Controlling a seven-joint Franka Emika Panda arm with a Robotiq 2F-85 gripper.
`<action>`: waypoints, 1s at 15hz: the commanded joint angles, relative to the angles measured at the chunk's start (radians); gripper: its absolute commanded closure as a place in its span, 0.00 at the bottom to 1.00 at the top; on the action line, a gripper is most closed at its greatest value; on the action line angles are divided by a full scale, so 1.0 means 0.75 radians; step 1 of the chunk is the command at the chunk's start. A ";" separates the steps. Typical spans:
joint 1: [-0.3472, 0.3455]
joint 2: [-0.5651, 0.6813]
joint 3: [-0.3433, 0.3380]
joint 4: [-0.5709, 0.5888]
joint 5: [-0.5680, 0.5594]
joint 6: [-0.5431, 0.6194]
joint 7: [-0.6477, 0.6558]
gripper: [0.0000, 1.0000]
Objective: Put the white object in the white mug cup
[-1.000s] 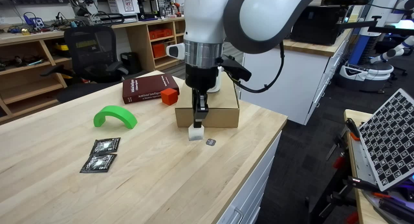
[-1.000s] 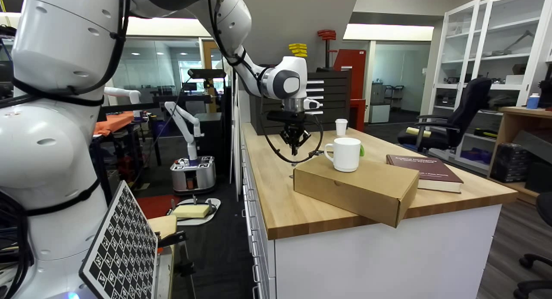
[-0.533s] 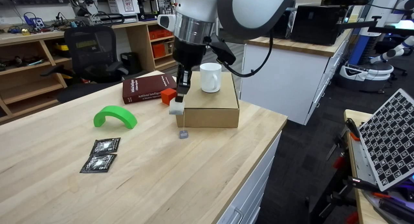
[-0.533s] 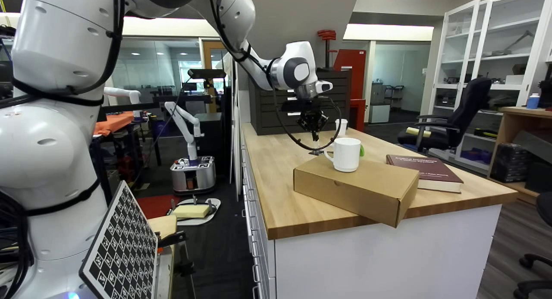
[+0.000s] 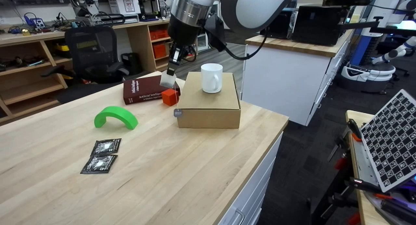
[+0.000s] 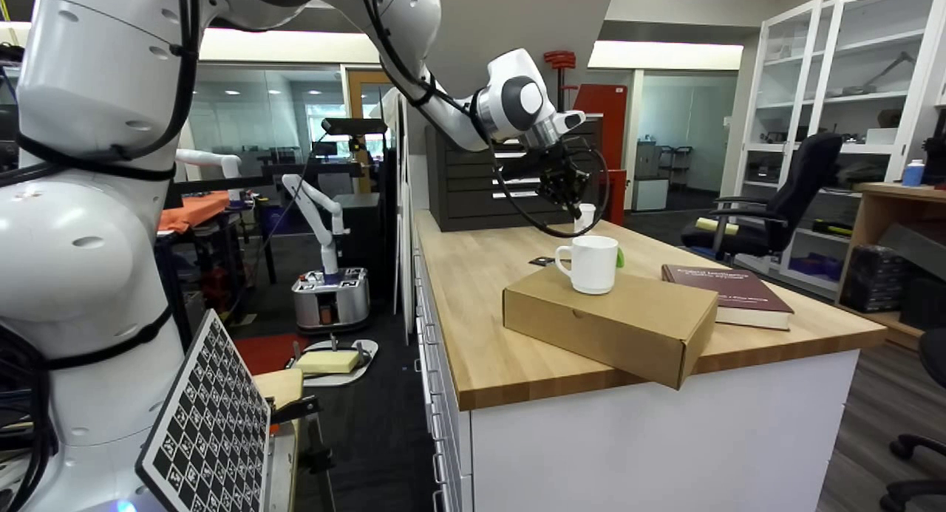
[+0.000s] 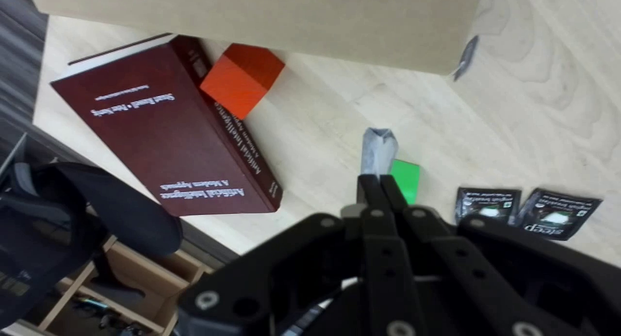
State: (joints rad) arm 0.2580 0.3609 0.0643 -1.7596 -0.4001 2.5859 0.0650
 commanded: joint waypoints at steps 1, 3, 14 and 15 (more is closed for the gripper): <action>0.075 -0.053 -0.103 0.020 -0.167 -0.057 0.206 0.97; 0.101 -0.065 -0.147 0.031 -0.271 -0.071 0.326 0.97; 0.068 -0.147 -0.119 0.041 -0.474 -0.471 0.729 0.97; 0.063 -0.157 -0.112 0.033 -0.473 -0.508 0.746 0.98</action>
State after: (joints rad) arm 0.3028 0.2960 -0.0313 -1.7051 -0.7263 2.2948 0.5558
